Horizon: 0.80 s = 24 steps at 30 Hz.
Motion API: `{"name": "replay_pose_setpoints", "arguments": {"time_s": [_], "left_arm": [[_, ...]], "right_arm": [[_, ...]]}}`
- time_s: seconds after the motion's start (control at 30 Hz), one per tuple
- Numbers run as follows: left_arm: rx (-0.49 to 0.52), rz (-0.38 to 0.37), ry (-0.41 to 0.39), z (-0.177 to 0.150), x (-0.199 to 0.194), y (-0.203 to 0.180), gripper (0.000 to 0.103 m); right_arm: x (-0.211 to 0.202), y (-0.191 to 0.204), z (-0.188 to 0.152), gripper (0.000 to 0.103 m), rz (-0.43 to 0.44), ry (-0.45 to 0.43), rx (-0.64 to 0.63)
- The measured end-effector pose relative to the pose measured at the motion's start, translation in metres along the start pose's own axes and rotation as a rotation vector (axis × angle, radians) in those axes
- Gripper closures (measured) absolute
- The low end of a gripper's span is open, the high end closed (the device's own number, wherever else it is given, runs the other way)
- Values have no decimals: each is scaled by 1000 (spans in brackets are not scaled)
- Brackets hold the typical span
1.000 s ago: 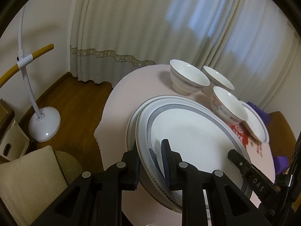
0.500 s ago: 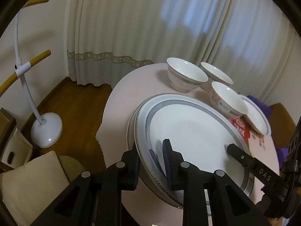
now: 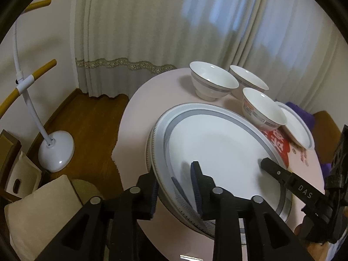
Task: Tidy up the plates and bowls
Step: 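Lower the held plate onto the other plate and open the left tool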
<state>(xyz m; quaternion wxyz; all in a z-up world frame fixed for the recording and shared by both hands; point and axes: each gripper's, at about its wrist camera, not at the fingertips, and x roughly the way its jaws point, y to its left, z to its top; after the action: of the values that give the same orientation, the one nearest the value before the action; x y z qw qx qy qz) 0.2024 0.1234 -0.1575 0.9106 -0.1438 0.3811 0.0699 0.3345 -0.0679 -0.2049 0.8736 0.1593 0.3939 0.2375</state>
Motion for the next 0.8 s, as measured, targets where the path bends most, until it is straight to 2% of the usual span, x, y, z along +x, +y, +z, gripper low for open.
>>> {"name": "replay_pose_setpoints", "arguments": {"time_s": [0.07, 0.27, 0.7, 0.8], "left_arm": [[11, -5, 5, 1, 0, -2, 69], [30, 1, 7, 3, 3, -5, 61], [21, -46, 35, 6, -2, 5, 60], [25, -50, 34, 4, -6, 5, 57]], "right_arm": [[1, -1, 1, 83, 3, 2, 4], [4, -1, 4, 83, 4, 10, 6], [7, -7, 4, 84, 38, 20, 31], [8, -8, 4, 85, 51, 22, 40]]}}
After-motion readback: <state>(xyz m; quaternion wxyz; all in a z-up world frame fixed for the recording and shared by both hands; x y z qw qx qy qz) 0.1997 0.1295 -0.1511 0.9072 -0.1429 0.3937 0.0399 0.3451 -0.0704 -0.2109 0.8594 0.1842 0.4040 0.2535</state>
